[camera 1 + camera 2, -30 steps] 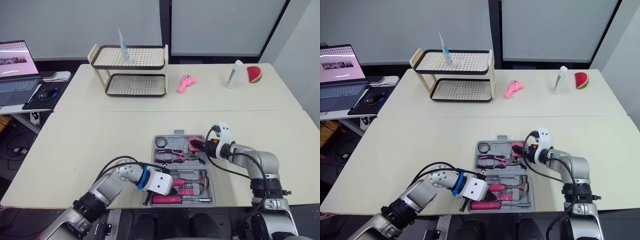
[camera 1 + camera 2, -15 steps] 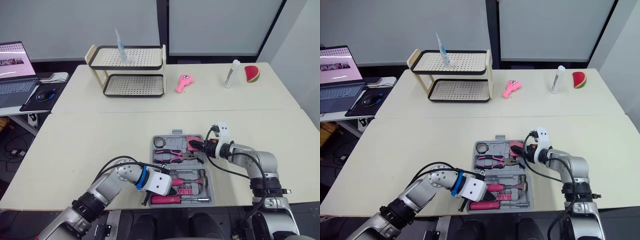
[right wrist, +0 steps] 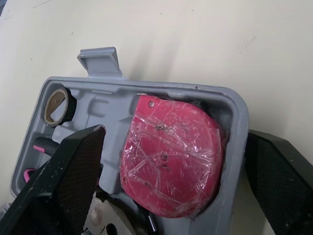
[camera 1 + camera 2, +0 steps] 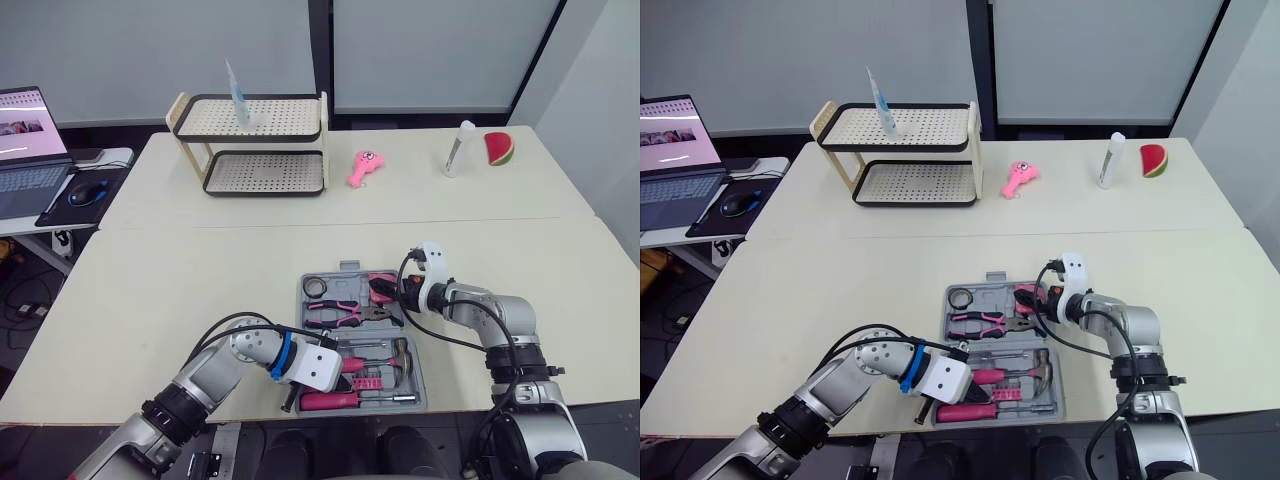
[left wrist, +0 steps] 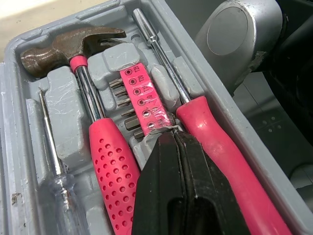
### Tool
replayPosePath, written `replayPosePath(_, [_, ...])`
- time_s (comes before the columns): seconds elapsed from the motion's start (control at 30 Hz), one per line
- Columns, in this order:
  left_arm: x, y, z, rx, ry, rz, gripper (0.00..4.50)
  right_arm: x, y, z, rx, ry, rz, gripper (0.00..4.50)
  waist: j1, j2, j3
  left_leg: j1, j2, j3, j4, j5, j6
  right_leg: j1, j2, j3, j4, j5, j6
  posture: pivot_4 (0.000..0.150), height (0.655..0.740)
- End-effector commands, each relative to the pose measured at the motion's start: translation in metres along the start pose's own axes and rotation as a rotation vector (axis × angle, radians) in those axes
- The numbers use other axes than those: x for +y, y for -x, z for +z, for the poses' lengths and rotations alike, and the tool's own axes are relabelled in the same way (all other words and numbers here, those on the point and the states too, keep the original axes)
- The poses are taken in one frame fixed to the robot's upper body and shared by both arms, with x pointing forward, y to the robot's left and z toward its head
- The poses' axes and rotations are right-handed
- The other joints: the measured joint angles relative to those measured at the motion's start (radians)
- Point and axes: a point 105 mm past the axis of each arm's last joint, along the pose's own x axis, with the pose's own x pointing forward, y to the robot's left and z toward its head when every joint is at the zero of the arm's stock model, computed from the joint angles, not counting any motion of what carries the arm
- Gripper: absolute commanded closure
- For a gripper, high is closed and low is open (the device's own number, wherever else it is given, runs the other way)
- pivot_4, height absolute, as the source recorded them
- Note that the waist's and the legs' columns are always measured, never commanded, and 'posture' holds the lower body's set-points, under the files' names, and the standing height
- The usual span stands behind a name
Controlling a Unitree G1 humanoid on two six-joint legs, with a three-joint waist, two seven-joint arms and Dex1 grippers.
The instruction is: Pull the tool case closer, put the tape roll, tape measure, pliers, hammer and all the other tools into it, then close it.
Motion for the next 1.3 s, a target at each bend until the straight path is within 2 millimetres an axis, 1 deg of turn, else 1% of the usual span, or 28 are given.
replayPosePath(0.03, [-0.036, -0.005, -0.036, 0.13, 0.122, -0.123, 4.5, 0.016, -0.004, 0.007, -0.046, -0.001, 0.092, 0.01, 0.0, 0.0, 0.0, 0.0, 0.0, 0.0, 0.0, 0.0, 0.0, 0.0, 0.0, 0.0, 0.0, 0.0, 0.0, 0.15, 0.729])
replayPosePath(0.2, [-0.036, -0.005, -0.036, 0.133, 0.122, -0.127, 4.5, 0.026, -0.003, 0.014, -0.085, 0.011, 0.167, 0.01, -0.001, 0.0, 0.0, 0.0, 0.0, -0.001, -0.001, 0.0, 0.0, -0.001, 0.0, 0.001, 0.0, 0.0, 0.0, 0.15, 0.729])
replayPosePath(0.33, [-0.037, -0.004, -0.037, 0.137, 0.122, -0.13, 4.5, 0.038, 0.003, 0.019, -0.111, 0.029, 0.26, 0.01, -0.001, 0.0, 0.0, 0.0, 0.0, -0.001, -0.001, 0.0, 0.0, -0.001, 0.0, 0.001, 0.0, 0.0, 0.0, 0.15, 0.729])
replayPosePath(0.7, [-0.039, -0.002, -0.039, 0.146, 0.121, -0.138, 4.5, 0.048, 0.012, 0.023, -0.147, 0.172, 0.336, 0.01, -0.001, 0.0, 0.0, 0.0, 0.0, -0.002, -0.001, 0.0, 0.001, -0.001, 0.001, 0.001, -0.001, 0.0, 0.0, 0.15, 0.729])
replayPosePath(0.97, [-0.041, -0.002, -0.042, 0.155, 0.12, -0.145, 4.5, 0.06, 0.019, 0.023, -0.155, 0.263, 0.395, 0.01, -0.001, 0.0, 0.0, 0.0, 0.0, -0.002, -0.001, 0.0, 0.001, -0.001, 0.001, 0.0, -0.001, 0.0, 0.0, 0.15, 0.729])
replayPosePath(1.3, [-0.038, -0.002, -0.042, 0.15, 0.118, -0.124, 4.5, 0.075, 0.035, 0.019, -0.14, 0.49, 0.455, 0.01, 0.0, 0.0, 0.0, 0.0, -0.001, -0.004, -0.001, 0.0, 0.001, -0.001, 0.001, 0.0, -0.002, 0.0, 0.0, 0.15, 0.729])
